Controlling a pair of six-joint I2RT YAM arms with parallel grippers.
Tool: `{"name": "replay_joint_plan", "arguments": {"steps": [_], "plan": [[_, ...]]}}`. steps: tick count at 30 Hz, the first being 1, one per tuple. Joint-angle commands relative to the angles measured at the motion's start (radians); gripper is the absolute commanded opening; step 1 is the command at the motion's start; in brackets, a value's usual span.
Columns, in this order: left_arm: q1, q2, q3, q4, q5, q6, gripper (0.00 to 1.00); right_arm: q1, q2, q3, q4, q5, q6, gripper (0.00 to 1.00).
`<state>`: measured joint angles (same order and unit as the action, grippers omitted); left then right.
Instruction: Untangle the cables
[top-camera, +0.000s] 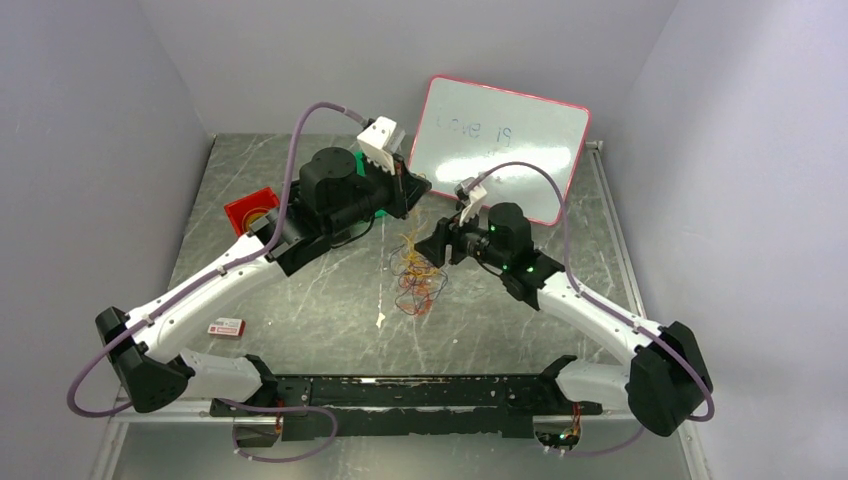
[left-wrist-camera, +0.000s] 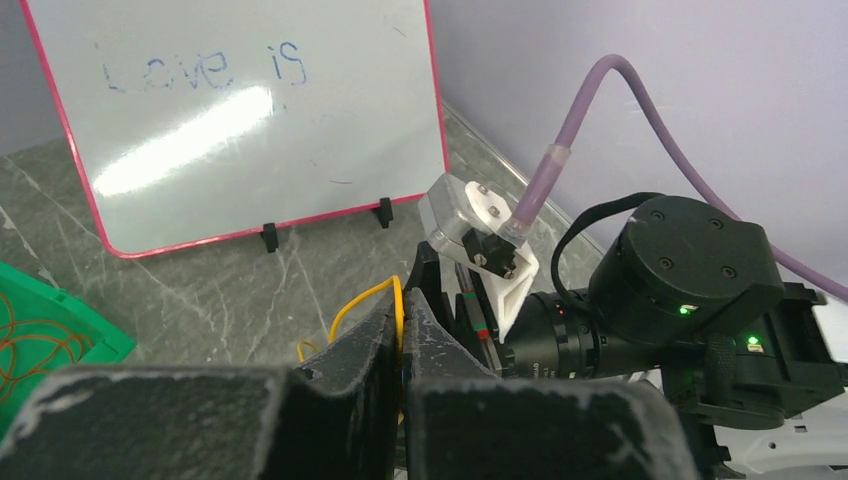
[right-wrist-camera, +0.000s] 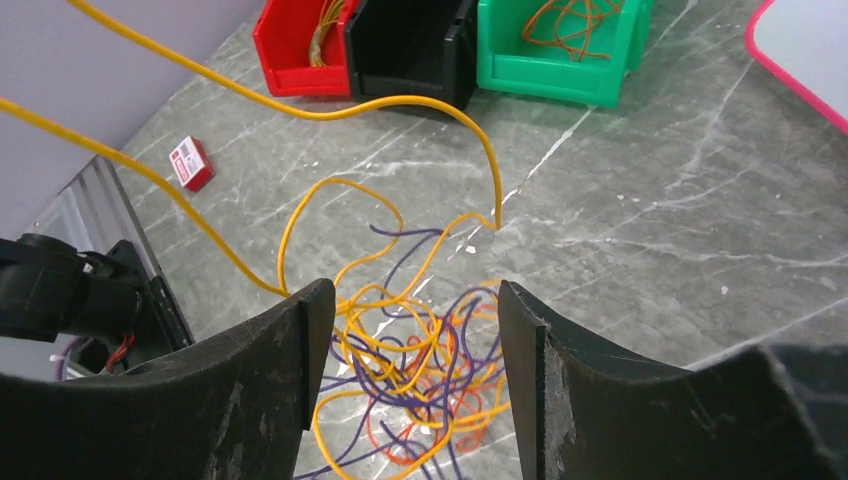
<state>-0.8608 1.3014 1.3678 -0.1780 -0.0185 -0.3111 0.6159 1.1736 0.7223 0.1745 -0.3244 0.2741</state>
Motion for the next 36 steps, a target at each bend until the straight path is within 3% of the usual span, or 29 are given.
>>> {"name": "replay_joint_plan", "arguments": {"steps": [1, 9, 14, 20, 26, 32, 36], "plan": [[0.002, -0.034, 0.04, -0.008, 0.032, 0.0, 0.07, 0.004, -0.006, -0.005, 0.068, -0.016, -0.01, 0.64], [0.001, -0.034, 0.052, -0.014, -0.011, -0.018, 0.07, 0.018, -0.126, -0.06, -0.037, -0.021, -0.031, 0.61], [0.002, -0.034, 0.07, -0.014, -0.046, -0.034, 0.07, 0.05, -0.171, -0.113, 0.069, -0.019, -0.002, 0.61], [0.002, -0.019, 0.113, -0.026, -0.083, -0.039, 0.07, 0.109, -0.147, -0.116, 0.146, 0.184, 0.072, 0.58], [0.002, -0.008, 0.135, -0.029, -0.075, -0.031, 0.07, 0.111, -0.177, -0.079, 0.016, 0.29, 0.152, 0.56], [0.002, -0.007, 0.141, -0.025, -0.051, -0.025, 0.07, 0.11, -0.245, -0.059, -0.164, 0.296, 0.243, 0.68], [0.002, -0.005, 0.145, -0.026, -0.042, -0.02, 0.07, 0.111, -0.231, -0.048, -0.241, 0.317, 0.382, 0.86]]}}
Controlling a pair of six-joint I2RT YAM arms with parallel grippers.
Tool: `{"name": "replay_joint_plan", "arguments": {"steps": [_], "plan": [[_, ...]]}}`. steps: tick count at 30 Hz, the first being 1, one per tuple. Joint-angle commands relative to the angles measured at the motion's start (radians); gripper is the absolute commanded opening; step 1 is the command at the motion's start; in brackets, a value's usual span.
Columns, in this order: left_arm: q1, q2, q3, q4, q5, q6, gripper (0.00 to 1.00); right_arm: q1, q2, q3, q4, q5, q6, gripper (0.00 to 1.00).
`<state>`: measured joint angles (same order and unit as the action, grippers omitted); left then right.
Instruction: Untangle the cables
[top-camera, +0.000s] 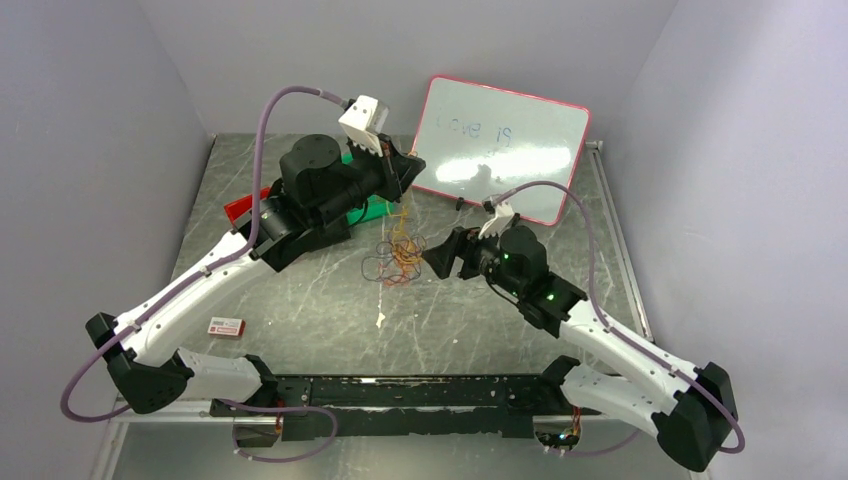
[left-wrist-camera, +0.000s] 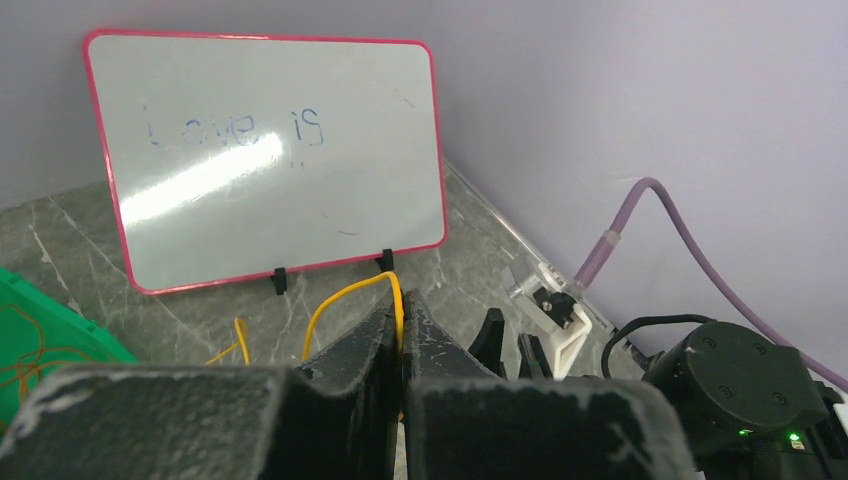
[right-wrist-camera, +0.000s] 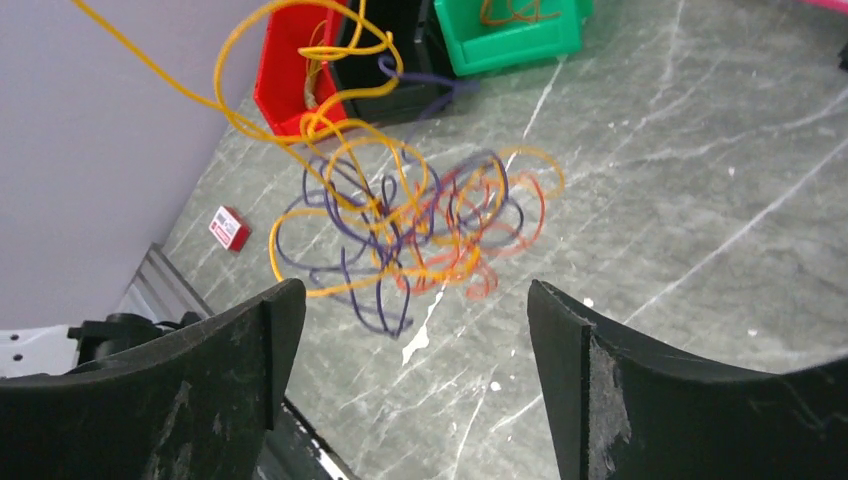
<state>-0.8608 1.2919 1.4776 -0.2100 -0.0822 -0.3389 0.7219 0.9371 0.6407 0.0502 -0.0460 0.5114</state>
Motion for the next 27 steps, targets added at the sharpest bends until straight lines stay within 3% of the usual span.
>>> {"name": "replay_joint_plan", "arguments": {"steps": [1, 6, 10, 20, 27], "plan": [[0.001, 0.004, 0.036, 0.006, 0.024, 0.009, 0.07, 0.005, 0.022, 0.037, -0.117, 0.028, 0.168, 0.88], [0.002, 0.0, 0.035, 0.005, 0.027, 0.014, 0.07, 0.004, 0.08, 0.021, 0.028, 0.008, 0.263, 0.92], [0.002, 0.006, 0.033, 0.005, 0.032, 0.015, 0.07, 0.003, 0.154, 0.091, 0.05, 0.0, 0.272, 0.91], [0.002, 0.0, 0.021, 0.018, 0.04, 0.011, 0.07, 0.002, 0.243, 0.085, 0.011, -0.032, 0.312, 0.58], [0.002, 0.001, 0.017, 0.017, 0.038, 0.015, 0.07, 0.003, 0.27, 0.055, 0.006, -0.117, 0.303, 0.61]]}}
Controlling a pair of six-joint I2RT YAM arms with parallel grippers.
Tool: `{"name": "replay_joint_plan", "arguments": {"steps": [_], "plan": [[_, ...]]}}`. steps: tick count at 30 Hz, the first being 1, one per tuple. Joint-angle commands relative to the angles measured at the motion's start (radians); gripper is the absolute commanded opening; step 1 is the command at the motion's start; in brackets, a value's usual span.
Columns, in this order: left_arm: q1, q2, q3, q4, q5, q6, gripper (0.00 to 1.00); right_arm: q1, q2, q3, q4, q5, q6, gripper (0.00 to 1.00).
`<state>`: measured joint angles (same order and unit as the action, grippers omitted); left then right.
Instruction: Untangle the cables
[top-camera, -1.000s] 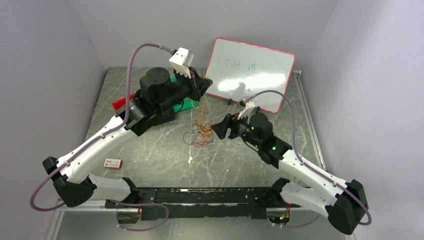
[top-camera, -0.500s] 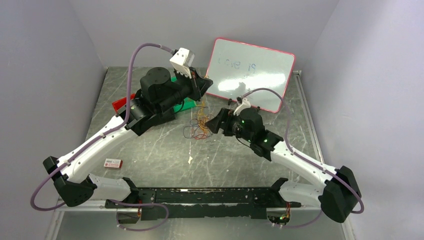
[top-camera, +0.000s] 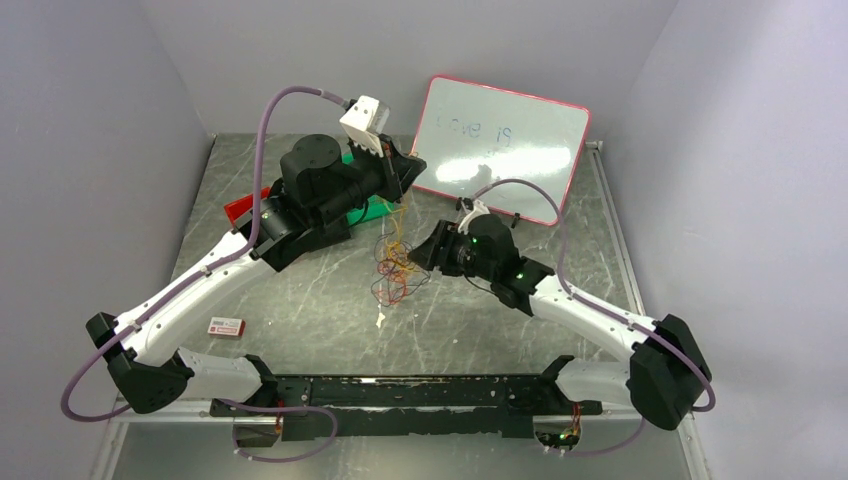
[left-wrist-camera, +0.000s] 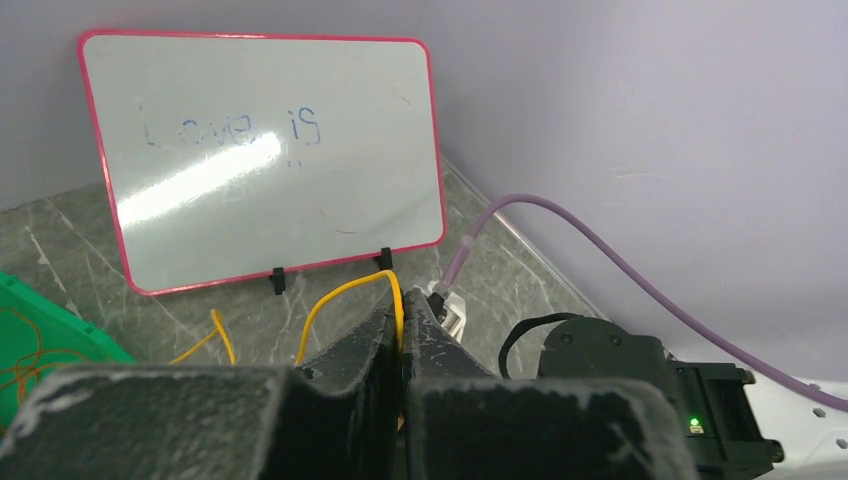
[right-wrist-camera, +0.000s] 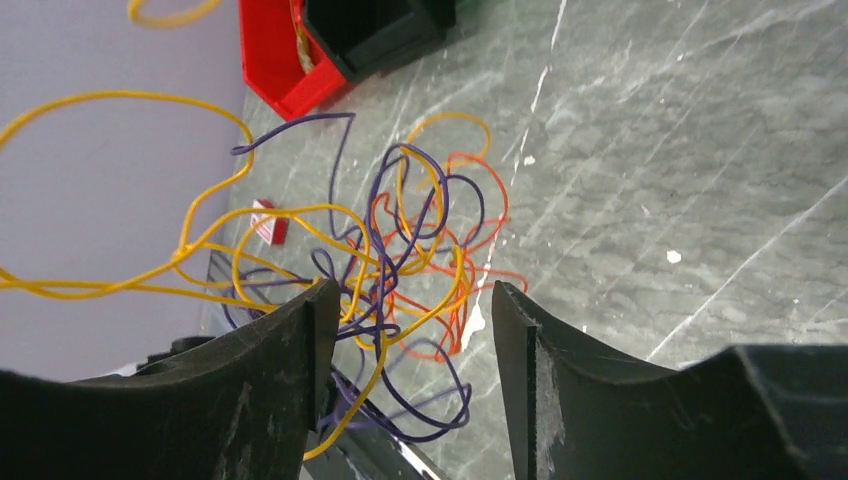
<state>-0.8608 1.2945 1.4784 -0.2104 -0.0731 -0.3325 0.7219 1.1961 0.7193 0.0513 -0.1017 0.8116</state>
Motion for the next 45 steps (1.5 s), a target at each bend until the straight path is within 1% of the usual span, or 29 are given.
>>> {"name": "replay_joint_plan", "arguments": {"steps": [1, 3, 5, 6, 9, 12, 15, 16, 17, 22, 26, 29, 32, 33, 34, 36, 40, 43, 44, 45], "plan": [[0.001, -0.001, 0.015, 0.019, 0.028, 0.009, 0.07, 0.003, 0.019, -0.022, 0.007, -0.082, -0.002, 0.61], [0.001, 0.0, 0.013, 0.018, 0.025, 0.009, 0.07, 0.003, 0.039, -0.025, 0.04, -0.125, -0.007, 0.61], [0.002, 0.001, 0.013, 0.015, 0.024, 0.011, 0.07, 0.003, 0.062, -0.027, 0.074, -0.167, -0.008, 0.56], [0.001, 0.002, 0.012, 0.015, 0.023, 0.011, 0.07, 0.002, 0.074, -0.027, 0.091, -0.185, -0.006, 0.52], [0.002, -0.001, 0.007, 0.015, 0.013, 0.012, 0.07, 0.004, 0.103, -0.033, 0.126, -0.212, 0.003, 0.34], [0.002, -0.004, 0.005, 0.012, 0.008, 0.012, 0.07, 0.002, 0.12, -0.041, 0.139, -0.21, 0.002, 0.19], [0.002, -0.007, 0.006, 0.01, 0.005, 0.013, 0.07, 0.002, 0.125, -0.054, 0.131, -0.162, -0.007, 0.05], [0.001, -0.01, 0.006, 0.01, 0.003, 0.012, 0.07, 0.002, 0.126, -0.057, 0.114, -0.135, -0.011, 0.02], [0.002, -0.012, 0.006, 0.008, 0.0, 0.015, 0.07, 0.004, 0.126, -0.06, 0.096, -0.1, -0.018, 0.0], [0.002, -0.025, 0.009, -0.001, -0.012, 0.018, 0.07, 0.003, 0.081, -0.092, -0.001, 0.074, -0.053, 0.0], [0.002, -0.025, 0.026, -0.011, -0.02, 0.025, 0.07, 0.004, 0.073, -0.103, -0.09, 0.155, -0.077, 0.0], [0.002, -0.012, 0.078, -0.028, -0.046, 0.01, 0.07, 0.003, 0.079, -0.129, -0.124, 0.195, -0.079, 0.0], [0.003, 0.021, 0.168, -0.081, -0.116, -0.024, 0.07, 0.003, 0.063, -0.172, -0.144, 0.216, -0.072, 0.0], [0.005, 0.038, 0.211, -0.114, -0.136, -0.07, 0.07, 0.002, 0.051, -0.189, -0.152, 0.222, -0.069, 0.0], [0.009, 0.055, 0.253, -0.155, -0.143, -0.091, 0.07, 0.002, 0.034, -0.205, -0.16, 0.228, -0.064, 0.0], [0.009, 0.07, 0.312, -0.179, -0.138, -0.116, 0.07, 0.002, -0.003, -0.239, -0.174, 0.239, -0.052, 0.0], [0.009, 0.038, 0.29, -0.109, -0.126, -0.157, 0.07, 0.003, -0.114, -0.265, -0.178, 0.229, -0.047, 0.0], [0.009, 0.009, 0.26, -0.06, -0.127, -0.167, 0.07, 0.002, -0.223, -0.241, -0.189, 0.212, -0.09, 0.0], [0.009, 0.002, 0.253, -0.051, -0.129, -0.169, 0.07, 0.003, -0.253, -0.231, -0.199, 0.213, -0.098, 0.03], [0.009, 0.0, 0.249, -0.046, -0.132, -0.169, 0.07, 0.002, -0.28, -0.217, -0.213, 0.222, -0.106, 0.09]]}}
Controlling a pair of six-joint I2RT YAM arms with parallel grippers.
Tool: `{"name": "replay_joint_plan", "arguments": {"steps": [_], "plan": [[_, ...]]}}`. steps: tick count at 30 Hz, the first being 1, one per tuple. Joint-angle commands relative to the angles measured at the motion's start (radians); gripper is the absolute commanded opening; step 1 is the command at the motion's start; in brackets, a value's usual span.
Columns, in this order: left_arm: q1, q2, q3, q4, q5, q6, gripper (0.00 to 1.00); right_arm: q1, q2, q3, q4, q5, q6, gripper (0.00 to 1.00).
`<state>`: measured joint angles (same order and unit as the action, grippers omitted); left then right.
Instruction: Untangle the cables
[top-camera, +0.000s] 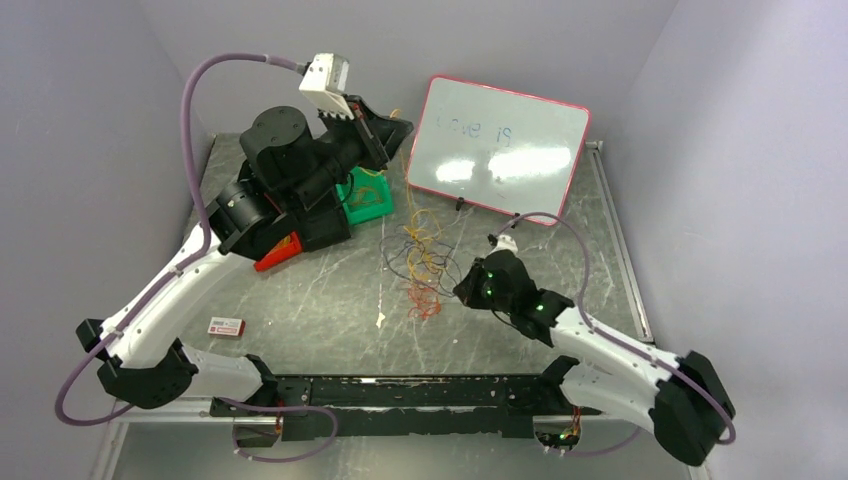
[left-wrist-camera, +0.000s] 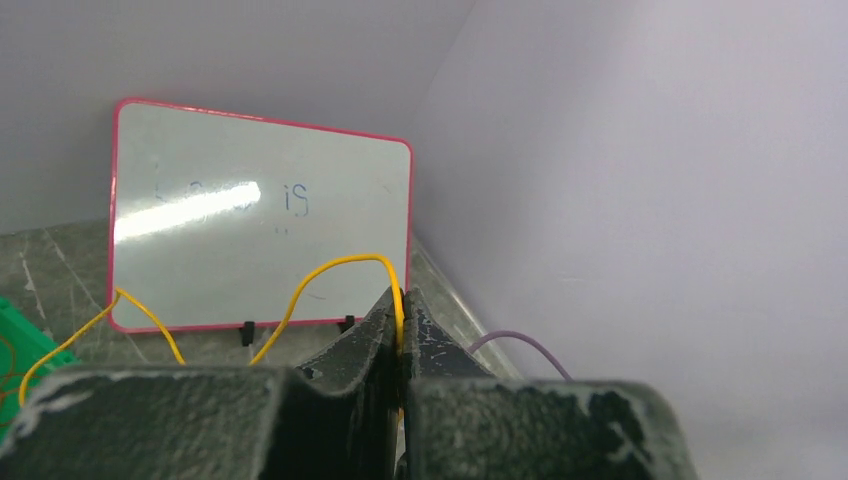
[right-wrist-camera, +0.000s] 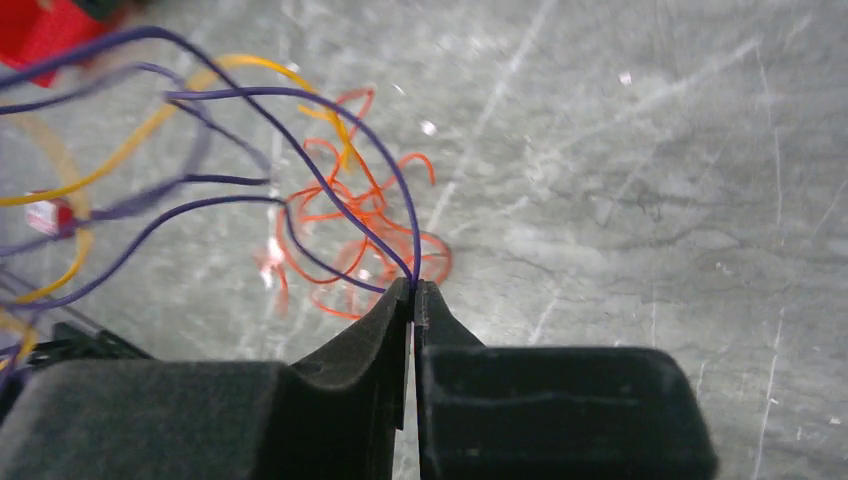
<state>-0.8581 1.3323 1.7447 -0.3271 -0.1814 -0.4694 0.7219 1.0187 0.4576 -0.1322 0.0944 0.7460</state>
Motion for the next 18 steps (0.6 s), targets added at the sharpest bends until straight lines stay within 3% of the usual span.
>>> {"name": "replay_joint_plan", "arguments": {"steps": [1, 3, 8, 18], "plan": [[0.006, -0.037, -0.017, 0.073, -0.028, -0.032, 0.07, 0.003, -0.126, 0.061, -0.047, 0.036, -0.046, 0.16], [0.007, -0.031, -0.01, 0.07, -0.035, -0.029, 0.07, 0.002, -0.164, 0.095, -0.074, 0.054, -0.057, 0.27], [0.007, -0.03, -0.025, 0.097, -0.035, -0.026, 0.07, 0.003, -0.207, 0.179, -0.126, 0.093, -0.078, 0.38], [0.007, -0.039, -0.059, 0.143, -0.08, -0.024, 0.07, 0.003, -0.254, 0.25, -0.12, 0.144, -0.114, 0.42]]}}
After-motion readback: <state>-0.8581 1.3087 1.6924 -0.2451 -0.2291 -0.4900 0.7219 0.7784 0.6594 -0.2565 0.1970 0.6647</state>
